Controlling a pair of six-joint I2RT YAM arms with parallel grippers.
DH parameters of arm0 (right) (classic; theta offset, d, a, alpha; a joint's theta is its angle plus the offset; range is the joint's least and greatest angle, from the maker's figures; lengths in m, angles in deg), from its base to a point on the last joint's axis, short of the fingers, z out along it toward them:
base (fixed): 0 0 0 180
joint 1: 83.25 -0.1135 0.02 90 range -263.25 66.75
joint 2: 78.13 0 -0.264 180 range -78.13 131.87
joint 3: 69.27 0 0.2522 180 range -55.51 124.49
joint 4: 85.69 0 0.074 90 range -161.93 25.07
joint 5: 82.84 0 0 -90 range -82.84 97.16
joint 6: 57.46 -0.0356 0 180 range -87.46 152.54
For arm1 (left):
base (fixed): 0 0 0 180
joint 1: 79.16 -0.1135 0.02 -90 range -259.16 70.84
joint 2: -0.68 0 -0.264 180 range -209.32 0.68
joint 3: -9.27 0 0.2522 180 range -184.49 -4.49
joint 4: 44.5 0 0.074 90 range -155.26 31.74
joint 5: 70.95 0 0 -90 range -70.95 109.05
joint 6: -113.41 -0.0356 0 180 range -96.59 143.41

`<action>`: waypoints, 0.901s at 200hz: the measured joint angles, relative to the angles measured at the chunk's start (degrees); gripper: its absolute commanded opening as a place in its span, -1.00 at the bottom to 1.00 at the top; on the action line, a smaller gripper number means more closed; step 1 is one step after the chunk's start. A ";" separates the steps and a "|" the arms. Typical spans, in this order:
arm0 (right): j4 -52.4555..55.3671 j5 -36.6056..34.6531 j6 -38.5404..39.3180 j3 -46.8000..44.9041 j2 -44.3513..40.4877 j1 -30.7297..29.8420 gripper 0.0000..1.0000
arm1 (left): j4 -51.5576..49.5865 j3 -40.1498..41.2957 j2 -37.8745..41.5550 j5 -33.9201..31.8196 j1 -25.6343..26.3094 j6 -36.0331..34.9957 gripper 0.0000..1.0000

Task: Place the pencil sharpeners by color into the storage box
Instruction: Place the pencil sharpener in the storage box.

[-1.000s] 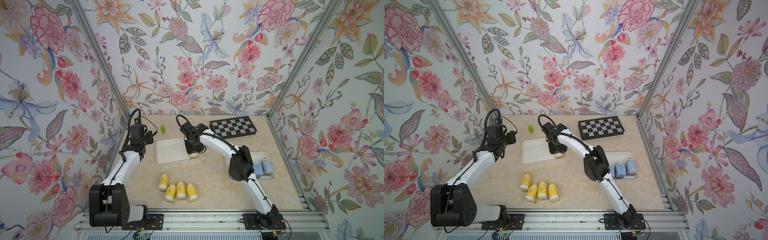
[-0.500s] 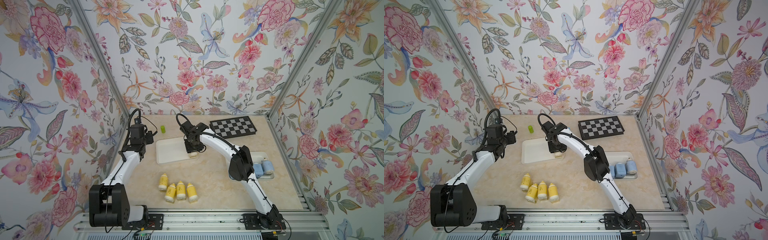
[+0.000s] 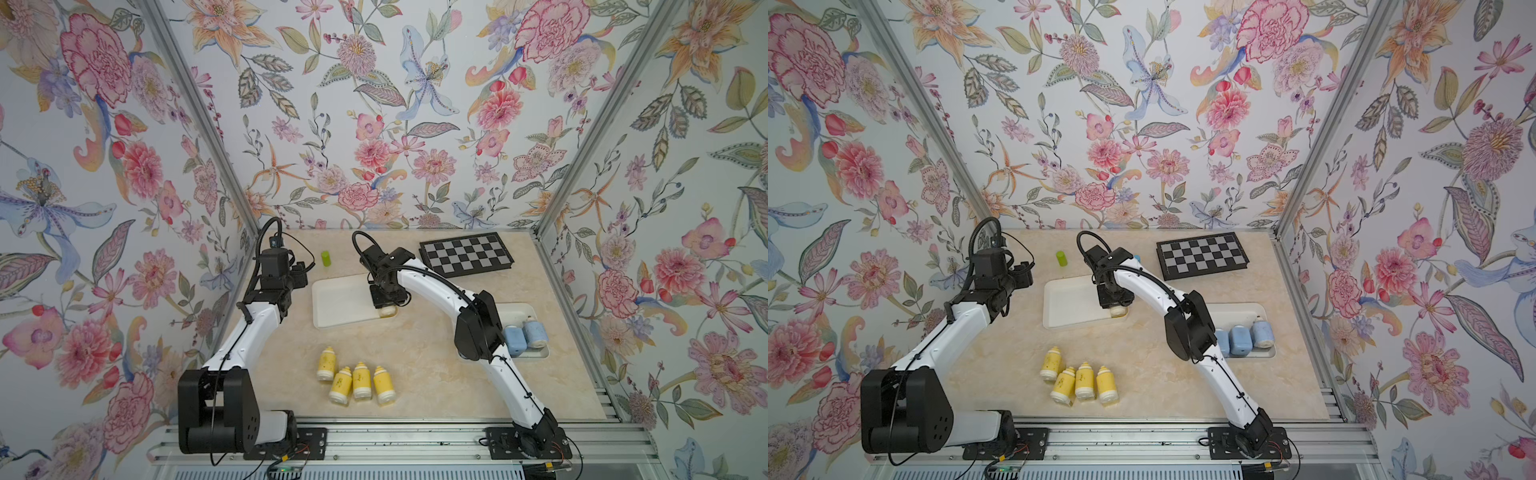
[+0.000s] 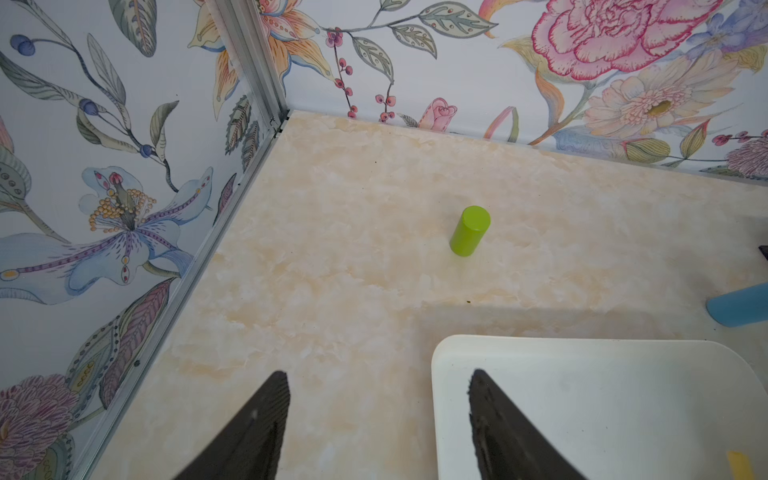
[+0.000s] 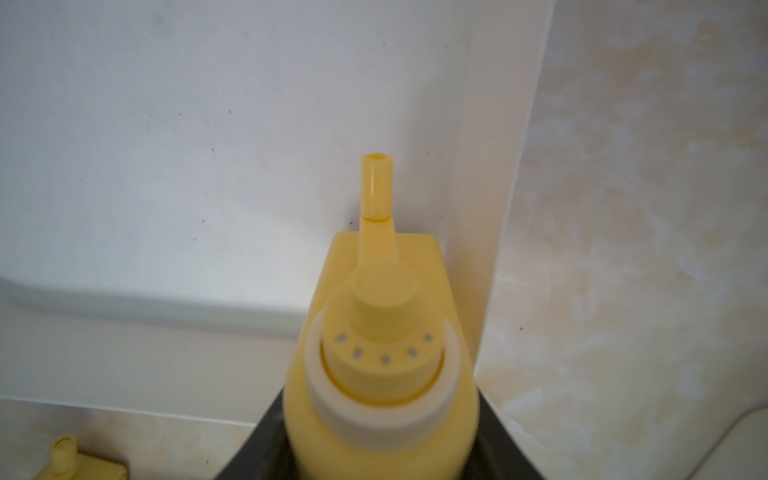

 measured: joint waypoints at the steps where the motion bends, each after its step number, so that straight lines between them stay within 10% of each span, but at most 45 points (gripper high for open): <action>1: 0.00 -0.02 0.00 0.02 0.02 0.00 0.04 | -0.02 0.00 0.00 0.00 0.00 0.00 0.40; 180: 0.04 -2.56 -0.28 2.16 0.44 0.37 0.28 | -0.02 0.00 0.00 0.11 0.00 0.00 0.41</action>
